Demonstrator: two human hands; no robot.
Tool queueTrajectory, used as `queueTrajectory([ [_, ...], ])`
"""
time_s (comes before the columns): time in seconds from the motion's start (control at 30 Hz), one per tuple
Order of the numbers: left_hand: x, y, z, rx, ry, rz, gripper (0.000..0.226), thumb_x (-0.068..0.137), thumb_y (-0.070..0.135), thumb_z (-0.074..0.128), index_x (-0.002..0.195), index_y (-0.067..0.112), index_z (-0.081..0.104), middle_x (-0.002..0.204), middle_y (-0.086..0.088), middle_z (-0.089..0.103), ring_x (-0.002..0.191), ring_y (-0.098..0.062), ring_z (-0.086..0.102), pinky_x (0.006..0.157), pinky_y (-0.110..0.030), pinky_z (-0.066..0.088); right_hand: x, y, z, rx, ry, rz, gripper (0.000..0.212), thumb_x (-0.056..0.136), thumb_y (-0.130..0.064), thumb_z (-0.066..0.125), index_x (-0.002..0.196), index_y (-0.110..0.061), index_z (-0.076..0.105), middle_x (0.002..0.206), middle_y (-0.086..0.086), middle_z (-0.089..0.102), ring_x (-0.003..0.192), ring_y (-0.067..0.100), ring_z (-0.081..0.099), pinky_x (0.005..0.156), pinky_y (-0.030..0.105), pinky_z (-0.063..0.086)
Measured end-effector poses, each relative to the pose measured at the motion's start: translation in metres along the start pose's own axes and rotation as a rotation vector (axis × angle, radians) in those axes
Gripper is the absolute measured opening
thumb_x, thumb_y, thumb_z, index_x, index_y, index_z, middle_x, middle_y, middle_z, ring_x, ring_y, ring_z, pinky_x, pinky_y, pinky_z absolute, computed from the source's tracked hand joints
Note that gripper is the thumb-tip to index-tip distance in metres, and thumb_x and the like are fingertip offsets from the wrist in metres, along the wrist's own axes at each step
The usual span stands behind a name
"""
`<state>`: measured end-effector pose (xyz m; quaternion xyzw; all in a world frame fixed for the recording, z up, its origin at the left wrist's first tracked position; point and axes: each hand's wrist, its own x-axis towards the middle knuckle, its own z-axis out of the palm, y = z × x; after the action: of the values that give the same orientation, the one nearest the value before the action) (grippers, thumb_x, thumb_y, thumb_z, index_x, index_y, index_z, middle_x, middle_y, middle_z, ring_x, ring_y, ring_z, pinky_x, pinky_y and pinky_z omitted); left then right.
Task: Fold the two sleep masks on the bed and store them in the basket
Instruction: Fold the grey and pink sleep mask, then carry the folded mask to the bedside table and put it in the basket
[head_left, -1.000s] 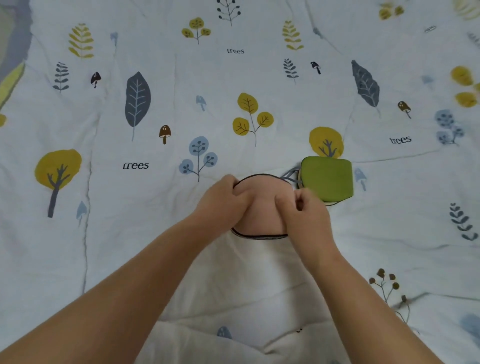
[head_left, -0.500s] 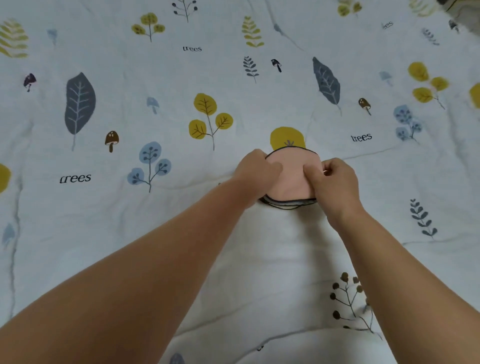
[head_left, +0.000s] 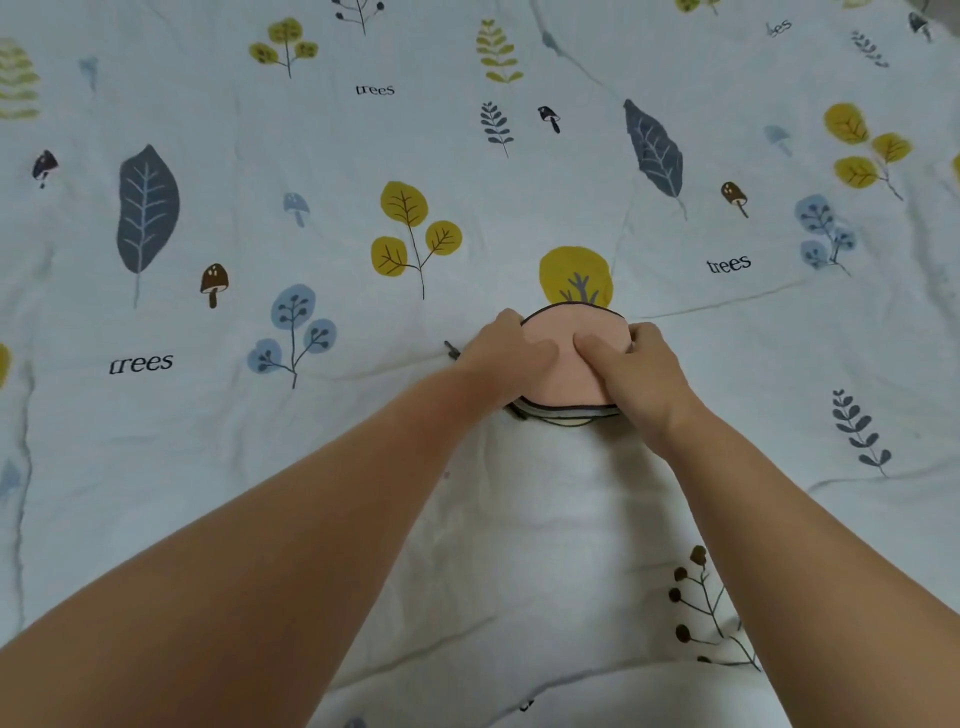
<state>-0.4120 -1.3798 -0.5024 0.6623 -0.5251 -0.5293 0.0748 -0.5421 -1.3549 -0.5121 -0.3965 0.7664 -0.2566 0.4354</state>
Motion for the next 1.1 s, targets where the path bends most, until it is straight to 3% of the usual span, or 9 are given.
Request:
queueTrajectory([
  [0.1, -0.014, 0.0, -0.008, -0.035, -0.009, 0.013, 0.04, 0.088, 0.022, 0.046, 0.125, 0.009, 0.042, 0.128, -0.015, 0.051, 0.114, -0.032, 0.049, 0.096, -0.039, 0.043, -0.012, -0.004, 0.001, 0.038, -0.002, -0.008, 0.034, 0.083, -0.035, 0.061, 0.103, -0.013, 0.044, 0.088, -0.003, 0.053, 0.089, 0.021, 0.053, 0.076, 0.032, 0.041],
  [0.2, -0.037, -0.004, -0.02, -0.075, -0.009, 0.051, 0.035, 0.088, 0.019, 0.045, 0.122, 0.011, 0.046, 0.124, -0.015, 0.054, 0.111, -0.031, 0.051, 0.096, -0.04, 0.043, -0.033, -0.01, 0.003, 0.059, -0.012, -0.022, 0.032, 0.082, -0.034, 0.061, 0.1, -0.013, 0.045, 0.08, -0.006, 0.05, 0.083, 0.018, 0.053, 0.069, 0.03, 0.042],
  [0.47, -0.128, -0.016, -0.07, -0.054, 0.059, 0.061, 0.033, 0.085, 0.025, 0.048, 0.118, 0.021, 0.049, 0.116, -0.01, 0.057, 0.103, -0.028, 0.056, 0.086, -0.04, 0.053, -0.113, -0.061, 0.005, -0.107, -0.144, -0.088, 0.031, 0.081, -0.039, 0.058, 0.098, -0.019, 0.041, 0.079, -0.007, 0.053, 0.076, 0.015, 0.056, 0.068, 0.034, 0.046],
  [0.63, -0.188, -0.009, -0.105, -0.024, 0.141, 0.052, 0.031, 0.085, 0.025, 0.049, 0.115, 0.02, 0.051, 0.114, -0.009, 0.058, 0.101, -0.025, 0.056, 0.083, -0.032, 0.047, -0.164, -0.107, 0.0, -0.225, -0.236, -0.197, 0.026, 0.083, -0.037, 0.053, 0.104, -0.029, 0.039, 0.08, -0.011, 0.053, 0.082, 0.019, 0.059, 0.072, 0.035, 0.049],
  [0.77, -0.237, 0.004, -0.136, -0.046, 0.221, 0.052, 0.029, 0.086, 0.021, 0.048, 0.114, 0.016, 0.052, 0.112, -0.009, 0.06, 0.101, -0.025, 0.056, 0.086, -0.034, 0.045, -0.201, -0.146, -0.007, -0.274, -0.278, -0.274, 0.026, 0.084, -0.037, 0.052, 0.105, -0.03, 0.038, 0.085, -0.005, 0.053, 0.078, 0.017, 0.054, 0.061, 0.027, 0.04],
  [0.97, -0.309, 0.018, -0.174, -0.066, 0.318, 0.064, 0.034, 0.084, 0.021, 0.047, 0.117, 0.013, 0.05, 0.115, -0.01, 0.059, 0.105, -0.026, 0.054, 0.091, -0.037, 0.045, -0.256, -0.2, -0.013, -0.276, -0.338, -0.372, 0.024, 0.083, -0.033, 0.052, 0.103, -0.028, 0.04, 0.092, -0.001, 0.057, 0.086, 0.022, 0.058, 0.072, 0.034, 0.048],
  [1.1, -0.354, 0.014, -0.193, -0.12, 0.414, 0.062, 0.028, 0.086, 0.021, 0.048, 0.114, 0.016, 0.051, 0.106, -0.004, 0.058, 0.096, -0.02, 0.054, 0.077, -0.03, 0.044, -0.295, -0.227, -0.011, -0.285, -0.375, -0.453, 0.023, 0.083, -0.033, 0.052, 0.102, -0.026, 0.042, 0.091, -0.001, 0.057, 0.087, 0.023, 0.057, 0.072, 0.033, 0.046],
])
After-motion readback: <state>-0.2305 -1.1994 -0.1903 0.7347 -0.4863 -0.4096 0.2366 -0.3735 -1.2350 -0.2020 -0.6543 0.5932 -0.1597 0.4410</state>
